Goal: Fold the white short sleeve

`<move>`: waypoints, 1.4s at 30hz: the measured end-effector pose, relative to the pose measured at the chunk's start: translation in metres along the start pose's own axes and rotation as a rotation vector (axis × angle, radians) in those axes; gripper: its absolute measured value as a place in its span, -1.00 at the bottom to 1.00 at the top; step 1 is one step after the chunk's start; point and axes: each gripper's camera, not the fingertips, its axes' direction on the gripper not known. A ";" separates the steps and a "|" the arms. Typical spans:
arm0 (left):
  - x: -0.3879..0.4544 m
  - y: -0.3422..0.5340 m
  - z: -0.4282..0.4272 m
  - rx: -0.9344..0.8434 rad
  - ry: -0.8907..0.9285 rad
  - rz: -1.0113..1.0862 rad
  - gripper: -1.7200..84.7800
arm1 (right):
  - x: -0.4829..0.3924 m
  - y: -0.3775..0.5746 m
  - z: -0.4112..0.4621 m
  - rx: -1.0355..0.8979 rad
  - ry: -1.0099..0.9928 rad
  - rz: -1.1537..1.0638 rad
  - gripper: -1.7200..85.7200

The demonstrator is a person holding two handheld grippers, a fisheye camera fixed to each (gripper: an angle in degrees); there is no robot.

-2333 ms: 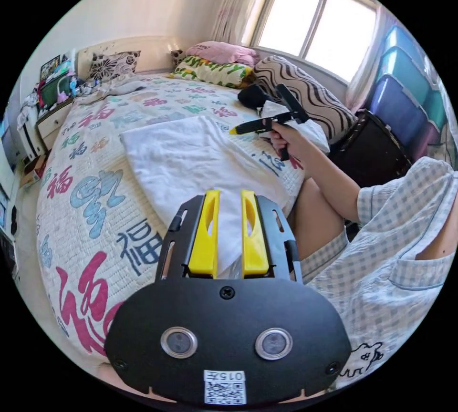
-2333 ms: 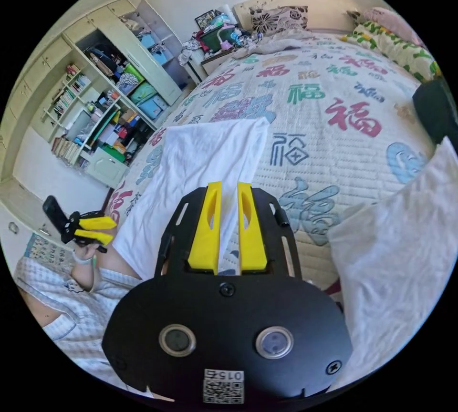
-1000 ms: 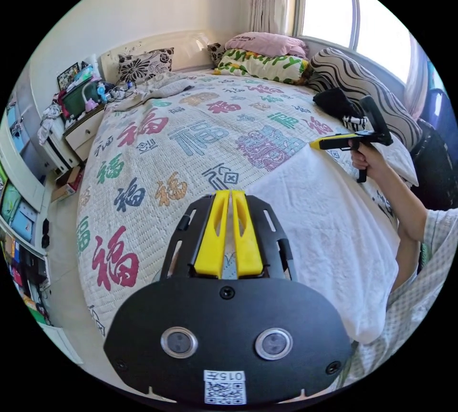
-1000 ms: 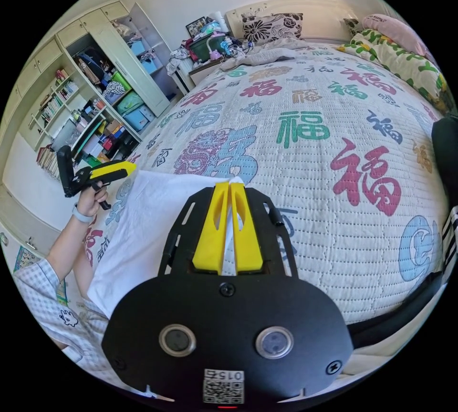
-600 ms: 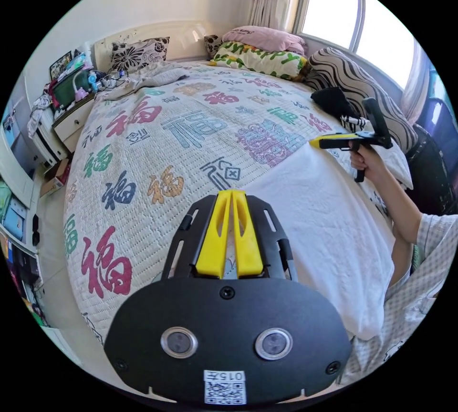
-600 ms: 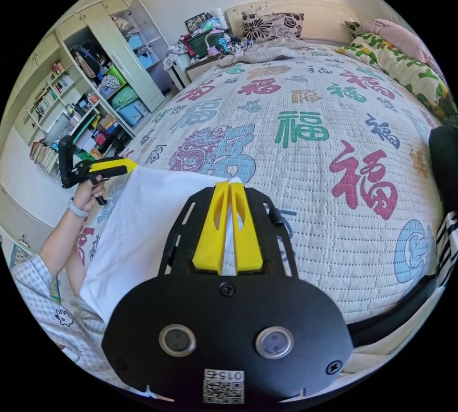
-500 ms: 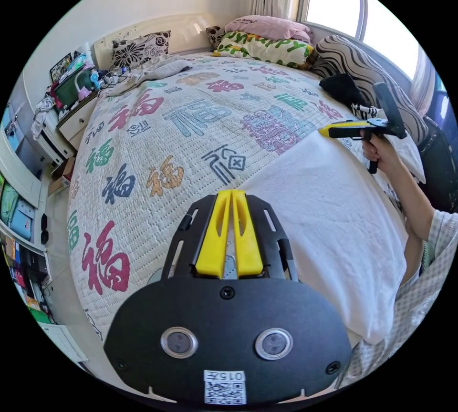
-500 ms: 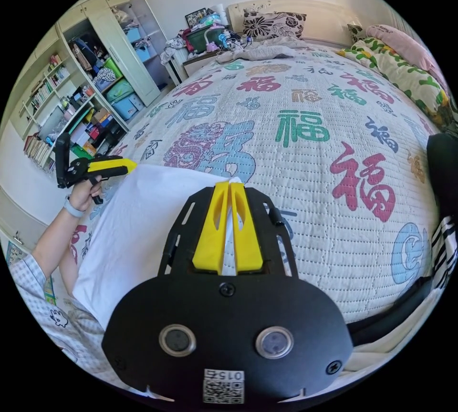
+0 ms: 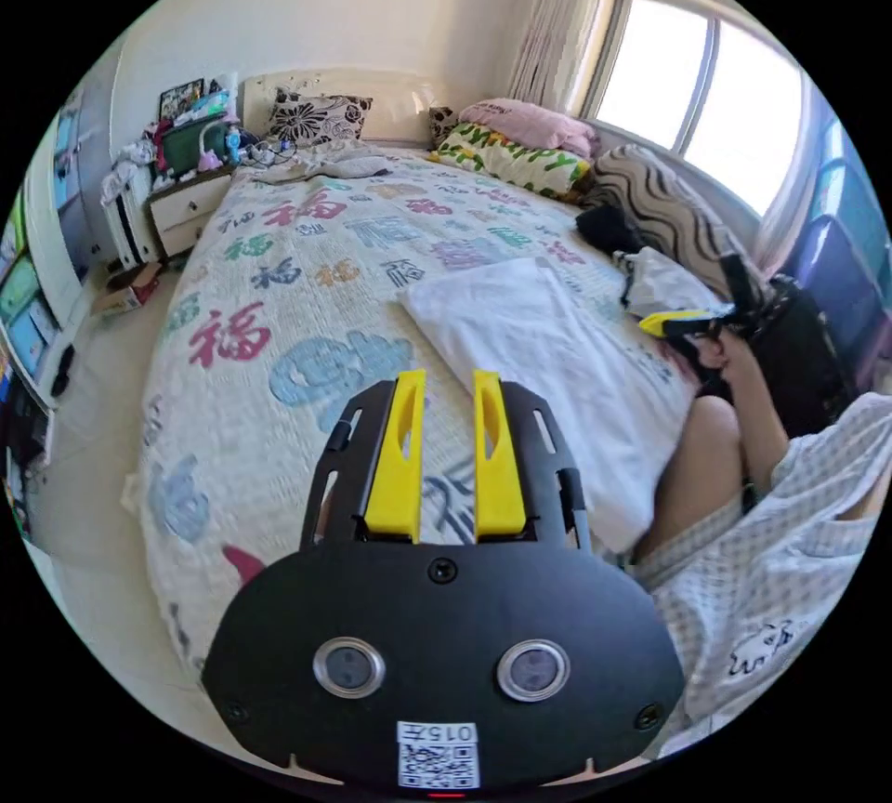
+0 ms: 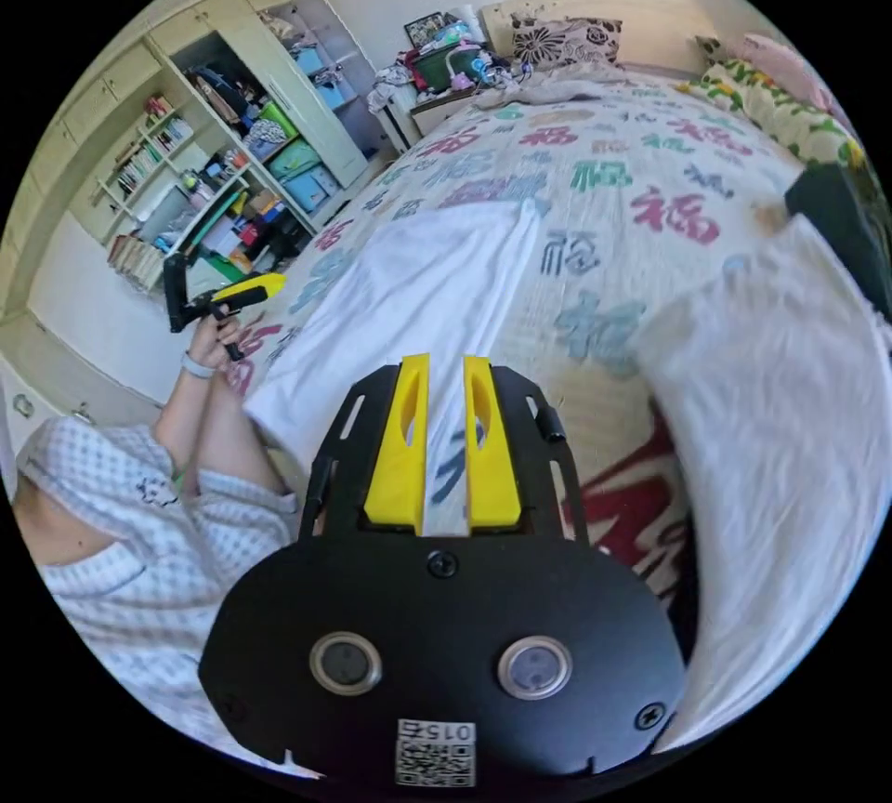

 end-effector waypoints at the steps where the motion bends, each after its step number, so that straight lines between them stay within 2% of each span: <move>1: 0.003 0.008 -0.004 0.001 0.034 -0.013 -0.74 | -0.002 0.010 0.000 0.001 -0.003 0.017 -0.82; 3: 0.012 0.035 -0.014 0.011 0.137 -0.045 -0.73 | -0.011 0.042 0.001 -0.010 -0.011 0.066 -0.82; 11: 0.020 0.056 -0.027 -0.020 0.236 -0.043 -0.69 | -0.019 0.074 0.014 -0.029 0.020 0.139 -0.89; 14: 0.026 0.060 -0.033 -0.021 0.220 -0.012 -0.72 | -0.023 0.083 0.008 0.007 0.029 0.149 -0.94; 18: 0.024 0.060 -0.041 -0.028 0.175 0.010 -0.94 | -0.022 0.097 -0.006 0.054 0.046 0.182 -0.97; 24: 0.014 0.062 -0.053 -0.061 0.067 0.011 -0.98 | -0.016 0.116 -0.010 0.038 0.131 0.219 -0.97; 29: -0.009 0.065 -0.063 -0.028 0.154 -0.094 -0.93 | -0.011 0.124 -0.004 0.032 0.063 0.228 -0.95; 33: -0.032 0.058 -0.065 0.009 0.268 -0.201 -0.71 | -0.004 0.133 -0.016 0.101 0.060 0.274 -0.81; 36: -0.038 0.047 -0.053 -0.018 0.301 -0.223 -0.68 | 0.005 0.131 -0.011 0.063 -0.045 0.280 -0.74; 38: -0.038 0.042 -0.049 -0.022 0.299 -0.227 -0.67 | 0.006 0.129 -0.007 0.043 -0.047 0.277 -0.72; 42: -0.044 0.034 -0.047 -0.041 0.321 -0.222 -0.70 | 0.005 0.127 -0.007 0.015 -0.032 0.260 -0.80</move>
